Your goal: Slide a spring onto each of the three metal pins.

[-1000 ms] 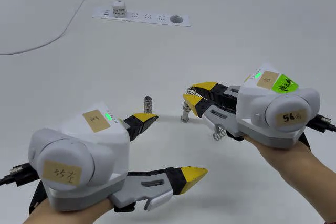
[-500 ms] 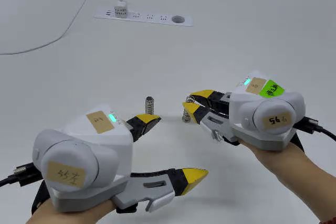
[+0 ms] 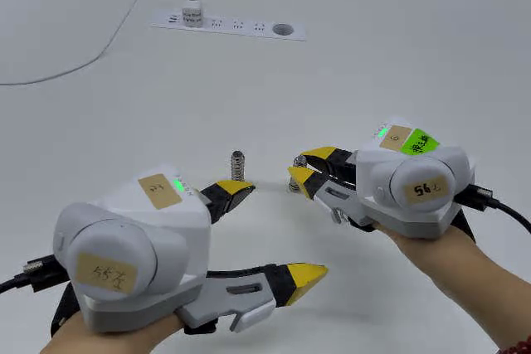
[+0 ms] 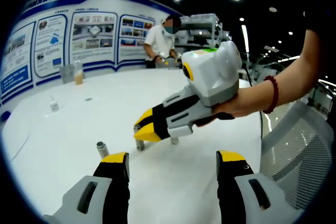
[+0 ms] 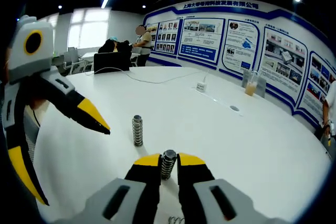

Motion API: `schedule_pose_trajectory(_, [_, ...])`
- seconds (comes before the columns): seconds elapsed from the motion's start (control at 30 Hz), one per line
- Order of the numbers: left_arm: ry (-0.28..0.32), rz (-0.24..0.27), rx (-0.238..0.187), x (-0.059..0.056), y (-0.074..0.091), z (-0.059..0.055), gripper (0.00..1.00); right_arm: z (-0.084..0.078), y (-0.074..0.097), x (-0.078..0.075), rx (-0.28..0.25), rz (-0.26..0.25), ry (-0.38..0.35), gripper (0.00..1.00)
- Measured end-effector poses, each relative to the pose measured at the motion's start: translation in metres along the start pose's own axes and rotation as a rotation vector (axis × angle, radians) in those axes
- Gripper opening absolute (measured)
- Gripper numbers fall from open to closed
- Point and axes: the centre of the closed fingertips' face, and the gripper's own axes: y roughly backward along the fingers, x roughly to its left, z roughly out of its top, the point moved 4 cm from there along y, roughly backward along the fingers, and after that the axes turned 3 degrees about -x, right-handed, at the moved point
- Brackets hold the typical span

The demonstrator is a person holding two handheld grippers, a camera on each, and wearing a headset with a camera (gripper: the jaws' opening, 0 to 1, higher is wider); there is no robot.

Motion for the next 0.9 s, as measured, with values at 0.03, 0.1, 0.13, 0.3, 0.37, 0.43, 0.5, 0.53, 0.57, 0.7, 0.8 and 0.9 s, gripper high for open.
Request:
schedule_pose_trajectory(0.03, [-0.001, 0.002, -0.001, 0.0, 0.0, 0.0, 0.68, 0.0, 0.001, 0.0, 0.001, 0.0, -0.008, 0.13])
schedule_pose_trajectory(0.1, [-0.004, 0.01, 0.001, 0.001, 0.0, 0.0, 0.68, 0.002, 0.003, 0.001, -0.004, 0.0, -0.014, 0.16])
schedule_pose_trajectory(0.13, [-0.006, 0.013, 0.001, 0.002, 0.0, 0.0, 0.68, 0.004, 0.005, 0.001, -0.008, 0.001, -0.02, 0.17])
schedule_pose_trajectory(0.3, [-0.003, 0.025, -0.003, 0.003, 0.0, 0.001, 0.68, 0.011, 0.014, -0.003, -0.021, -0.013, -0.071, 0.24])
schedule_pose_trajectory(0.37, [-0.004, 0.024, -0.008, 0.003, 0.0, 0.002, 0.66, 0.013, 0.018, -0.004, -0.019, -0.018, -0.087, 0.29])
schedule_pose_trajectory(0.43, [-0.009, 0.022, -0.003, 0.002, -0.001, 0.002, 0.64, 0.015, 0.023, -0.006, -0.023, -0.027, -0.099, 0.31])
schedule_pose_trajectory(0.5, [-0.007, 0.021, 0.008, 0.001, -0.001, 0.001, 0.65, 0.015, 0.027, -0.007, -0.015, -0.029, -0.109, 0.34])
schedule_pose_trajectory(0.53, [-0.01, 0.02, 0.009, 0.0, -0.002, 0.001, 0.64, 0.014, 0.03, -0.007, -0.01, -0.031, -0.119, 0.36])
schedule_pose_trajectory(0.57, [-0.016, 0.02, 0.01, 0.0, -0.002, 0.001, 0.63, 0.014, 0.032, -0.008, -0.01, -0.034, -0.126, 0.37])
schedule_pose_trajectory(0.7, [-0.019, 0.025, 0.013, -0.001, -0.004, 0.003, 0.63, 0.014, 0.043, -0.012, -0.012, -0.061, -0.151, 0.41])
schedule_pose_trajectory(0.8, [-0.015, 0.032, 0.021, 0.0, -0.008, 0.004, 0.61, 0.015, 0.051, -0.015, -0.019, -0.074, -0.166, 0.42])
schedule_pose_trajectory(0.9, [-0.01, 0.037, 0.022, -0.001, -0.011, 0.006, 0.6, 0.016, 0.059, -0.017, -0.022, -0.087, -0.179, 0.45])
